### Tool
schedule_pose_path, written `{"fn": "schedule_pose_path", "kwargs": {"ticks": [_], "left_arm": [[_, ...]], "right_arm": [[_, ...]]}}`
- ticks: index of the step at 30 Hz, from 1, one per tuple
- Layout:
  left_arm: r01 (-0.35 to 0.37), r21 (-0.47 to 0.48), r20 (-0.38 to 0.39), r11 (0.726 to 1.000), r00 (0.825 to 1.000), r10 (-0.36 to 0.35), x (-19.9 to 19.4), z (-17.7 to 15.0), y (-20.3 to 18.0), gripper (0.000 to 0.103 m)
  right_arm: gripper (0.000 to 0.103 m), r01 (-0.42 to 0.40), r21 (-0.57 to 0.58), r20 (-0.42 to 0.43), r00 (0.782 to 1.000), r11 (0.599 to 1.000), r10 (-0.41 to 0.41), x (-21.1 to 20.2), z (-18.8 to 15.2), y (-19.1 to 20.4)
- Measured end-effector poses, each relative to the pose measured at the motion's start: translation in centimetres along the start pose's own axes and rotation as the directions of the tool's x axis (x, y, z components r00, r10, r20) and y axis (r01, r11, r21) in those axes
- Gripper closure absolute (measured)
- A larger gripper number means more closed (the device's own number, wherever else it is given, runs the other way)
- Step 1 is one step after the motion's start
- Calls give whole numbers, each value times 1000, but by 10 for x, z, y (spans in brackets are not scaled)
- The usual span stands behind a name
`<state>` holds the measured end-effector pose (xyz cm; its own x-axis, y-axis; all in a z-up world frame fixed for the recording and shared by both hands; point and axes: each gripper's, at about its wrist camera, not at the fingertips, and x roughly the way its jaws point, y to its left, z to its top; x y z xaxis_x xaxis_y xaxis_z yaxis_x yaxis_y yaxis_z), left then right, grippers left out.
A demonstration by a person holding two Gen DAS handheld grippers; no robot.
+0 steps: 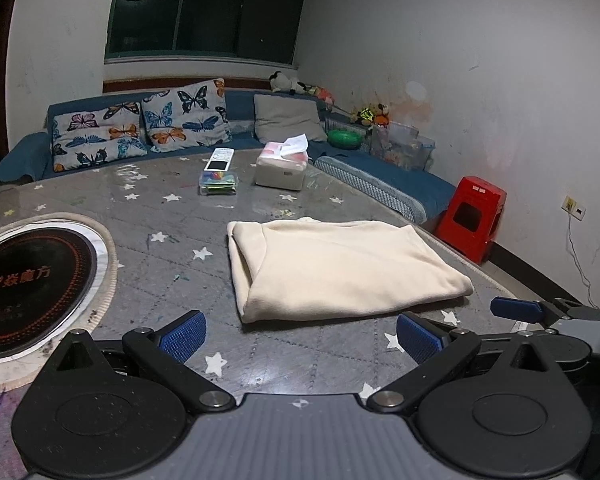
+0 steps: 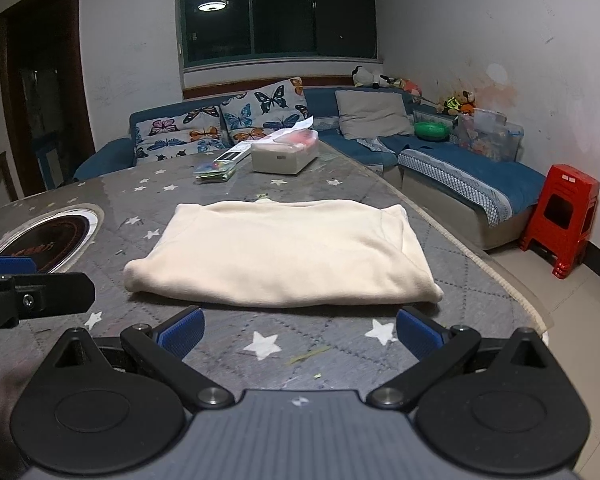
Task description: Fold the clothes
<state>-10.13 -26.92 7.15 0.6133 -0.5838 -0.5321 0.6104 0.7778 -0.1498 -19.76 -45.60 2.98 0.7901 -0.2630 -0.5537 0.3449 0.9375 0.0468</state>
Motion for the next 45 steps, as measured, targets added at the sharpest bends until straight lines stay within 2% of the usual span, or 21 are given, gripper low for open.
{"fn": "schedule_pose_path", "kwargs": {"ticks": [20, 45], "left_arm": [[7, -7, 15, 1000, 1000, -7, -18, -14, 11, 0], [1, -7, -28, 1000, 1000, -2, 5, -10, 7, 0]], "right_arm": [[0, 13, -16, 5, 1000, 1000, -13, -13, -7, 19], [0, 10, 2, -24, 1000, 1000, -10, 6, -5, 9]]}}
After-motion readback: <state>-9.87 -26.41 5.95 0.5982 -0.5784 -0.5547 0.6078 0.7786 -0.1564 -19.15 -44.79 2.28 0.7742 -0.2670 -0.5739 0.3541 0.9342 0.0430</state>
